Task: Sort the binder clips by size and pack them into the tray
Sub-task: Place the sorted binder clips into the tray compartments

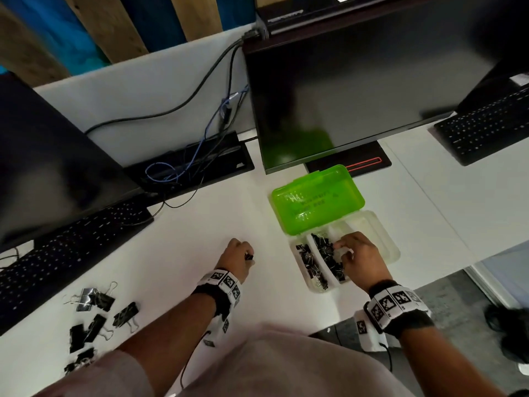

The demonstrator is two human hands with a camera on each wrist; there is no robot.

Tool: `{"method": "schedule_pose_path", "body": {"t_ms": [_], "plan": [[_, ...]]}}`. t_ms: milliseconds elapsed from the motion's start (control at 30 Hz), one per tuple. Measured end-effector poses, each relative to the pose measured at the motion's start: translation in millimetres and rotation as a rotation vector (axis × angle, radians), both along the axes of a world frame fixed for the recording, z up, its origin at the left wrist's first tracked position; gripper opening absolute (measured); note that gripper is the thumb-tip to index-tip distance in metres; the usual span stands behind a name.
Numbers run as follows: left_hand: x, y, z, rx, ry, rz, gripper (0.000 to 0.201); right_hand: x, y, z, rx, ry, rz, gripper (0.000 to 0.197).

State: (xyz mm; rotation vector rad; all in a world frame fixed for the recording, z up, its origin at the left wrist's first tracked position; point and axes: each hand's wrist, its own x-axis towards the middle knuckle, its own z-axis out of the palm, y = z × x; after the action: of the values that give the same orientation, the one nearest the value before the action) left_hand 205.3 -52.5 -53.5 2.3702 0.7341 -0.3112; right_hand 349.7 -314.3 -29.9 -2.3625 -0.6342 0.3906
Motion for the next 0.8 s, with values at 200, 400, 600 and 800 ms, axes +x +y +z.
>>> {"method": "schedule_pose_path", "body": {"t_ms": [200, 400, 600, 800], "plan": [[39, -33, 23, -0.144, -0.297, -0.128, 0.008, 4, -4, 2, -0.027, 0.038, -0.021, 0.035], [80, -96, 51, -0.284, -0.373, -0.378, 0.006, -1, -10, 9, -0.150, 0.047, -0.002, 0.033], [81, -115, 39, -0.210, -0.215, -0.525, 0.014, -1, -10, 14, -0.217, 0.080, 0.006, 0.040], [71, -98, 39, -0.274, -0.302, -0.463, 0.018, -4, -7, 14, -0.233, 0.062, 0.001, 0.041]]}}
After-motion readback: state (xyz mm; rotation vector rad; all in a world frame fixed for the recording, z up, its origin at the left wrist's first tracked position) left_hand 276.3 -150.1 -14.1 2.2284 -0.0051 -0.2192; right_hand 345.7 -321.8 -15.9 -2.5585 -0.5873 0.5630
